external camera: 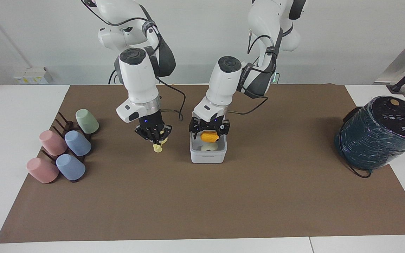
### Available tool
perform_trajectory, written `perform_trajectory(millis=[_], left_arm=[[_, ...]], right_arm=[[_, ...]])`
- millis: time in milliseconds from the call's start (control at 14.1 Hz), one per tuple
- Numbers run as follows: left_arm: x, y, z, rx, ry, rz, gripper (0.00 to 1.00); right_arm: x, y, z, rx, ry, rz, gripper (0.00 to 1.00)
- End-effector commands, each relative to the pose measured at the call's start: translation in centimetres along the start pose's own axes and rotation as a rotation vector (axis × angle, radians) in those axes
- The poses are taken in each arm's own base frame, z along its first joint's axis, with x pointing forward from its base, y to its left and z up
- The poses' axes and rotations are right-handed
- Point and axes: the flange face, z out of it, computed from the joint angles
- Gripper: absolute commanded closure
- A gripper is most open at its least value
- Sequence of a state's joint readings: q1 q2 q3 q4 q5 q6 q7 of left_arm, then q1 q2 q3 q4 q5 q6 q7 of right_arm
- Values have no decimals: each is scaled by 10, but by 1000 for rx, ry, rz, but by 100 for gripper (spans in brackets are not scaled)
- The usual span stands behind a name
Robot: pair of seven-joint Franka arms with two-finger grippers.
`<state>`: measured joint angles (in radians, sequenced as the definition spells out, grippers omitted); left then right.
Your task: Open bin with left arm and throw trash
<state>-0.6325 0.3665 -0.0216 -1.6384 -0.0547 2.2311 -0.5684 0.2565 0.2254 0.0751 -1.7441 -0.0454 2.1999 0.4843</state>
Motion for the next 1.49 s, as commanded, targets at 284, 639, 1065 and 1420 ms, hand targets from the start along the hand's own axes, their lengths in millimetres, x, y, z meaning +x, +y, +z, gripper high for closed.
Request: perform_trajectory(millis=[284,639,1065,1420], left_arm=[[-8,-1,2,22,-73,-19,100],[-2,-1,-4,5,-41,-26,0],[0,-3,-14,-1,-36,-30,0],[0,-2,-21,-8,-29,-30,0]], right_arm=[[-3,-9,5,63,-13,27,100],[-4,-9,5,64,-13,25,100],[-4,-10,5,64,-12,25,100],[-4,-10,5,66,-12,25,100]])
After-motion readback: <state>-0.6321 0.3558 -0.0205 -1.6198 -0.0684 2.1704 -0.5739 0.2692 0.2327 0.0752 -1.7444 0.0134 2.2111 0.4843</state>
